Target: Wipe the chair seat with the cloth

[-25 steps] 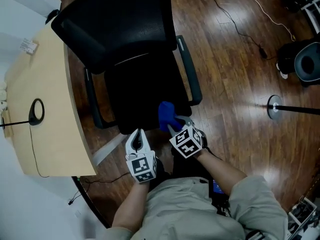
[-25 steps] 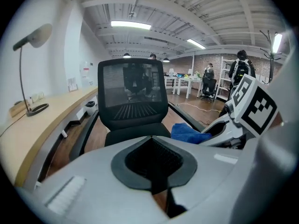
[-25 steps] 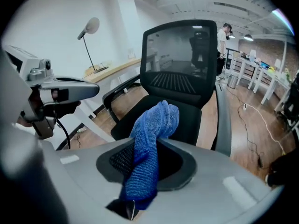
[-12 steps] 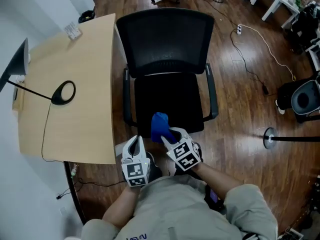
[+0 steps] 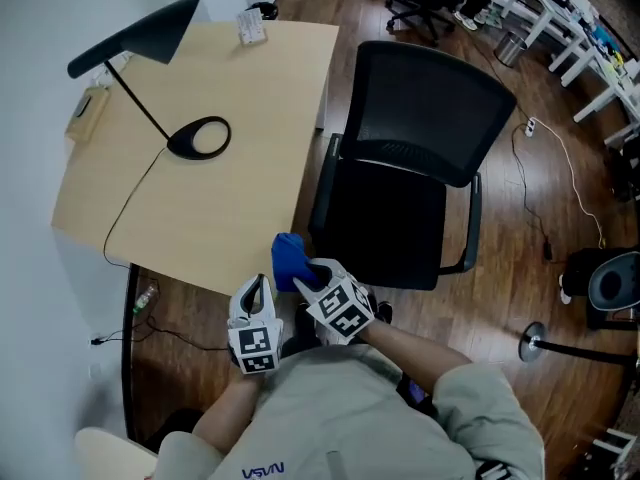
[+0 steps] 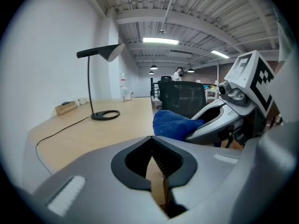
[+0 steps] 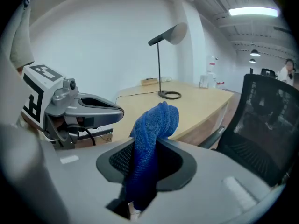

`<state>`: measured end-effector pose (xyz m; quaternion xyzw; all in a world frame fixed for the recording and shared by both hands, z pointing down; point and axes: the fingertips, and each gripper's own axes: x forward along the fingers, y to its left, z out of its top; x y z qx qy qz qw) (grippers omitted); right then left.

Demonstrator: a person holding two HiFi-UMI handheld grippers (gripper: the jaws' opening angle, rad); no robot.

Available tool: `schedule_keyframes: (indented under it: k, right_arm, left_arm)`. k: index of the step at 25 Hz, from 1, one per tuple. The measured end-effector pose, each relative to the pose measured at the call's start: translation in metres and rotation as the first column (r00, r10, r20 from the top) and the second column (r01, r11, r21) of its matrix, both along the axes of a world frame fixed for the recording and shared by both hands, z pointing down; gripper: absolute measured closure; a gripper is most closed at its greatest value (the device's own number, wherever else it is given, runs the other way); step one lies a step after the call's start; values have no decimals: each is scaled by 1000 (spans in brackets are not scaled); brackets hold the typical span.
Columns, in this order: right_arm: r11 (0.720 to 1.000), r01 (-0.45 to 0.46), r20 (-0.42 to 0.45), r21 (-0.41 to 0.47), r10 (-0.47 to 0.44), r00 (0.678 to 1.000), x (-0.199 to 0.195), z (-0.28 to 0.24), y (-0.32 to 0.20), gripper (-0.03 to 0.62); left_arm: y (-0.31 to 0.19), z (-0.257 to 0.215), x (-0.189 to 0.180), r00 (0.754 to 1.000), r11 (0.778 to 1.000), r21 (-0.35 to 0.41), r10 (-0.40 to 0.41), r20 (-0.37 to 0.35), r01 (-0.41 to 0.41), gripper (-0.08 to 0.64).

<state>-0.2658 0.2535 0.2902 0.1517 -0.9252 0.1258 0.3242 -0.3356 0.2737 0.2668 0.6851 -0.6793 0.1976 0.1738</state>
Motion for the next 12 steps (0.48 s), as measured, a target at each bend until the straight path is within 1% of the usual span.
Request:
schedule_keyframes:
  k: [3,5,7,10,12]
  right_arm:
    - [998,70,0,5,-70,998,-41,6,4,488]
    - [995,99,-7,-2,-99,995,-66,14,5,488]
    - [992,125,-16,-6,-125,992,-91,21,6,488]
    - [985,172,-54,18,-170,984,-122,35,6,488]
    - [984,177,-83,19,-174,981,-136,47,3,488]
  left_arm:
    - [16,-3,-36,997,997,3,-75,16,75,555]
    - [26,-4,-55,993,994,5,-112,19,112,555]
    - [35,-6,-70,990,991,9,-136,28,136,555]
    - [48,-9,-87,986,987,18,-162,51,161,555]
    - [57,-9,-96,982,984,18,-178,58,178,555]
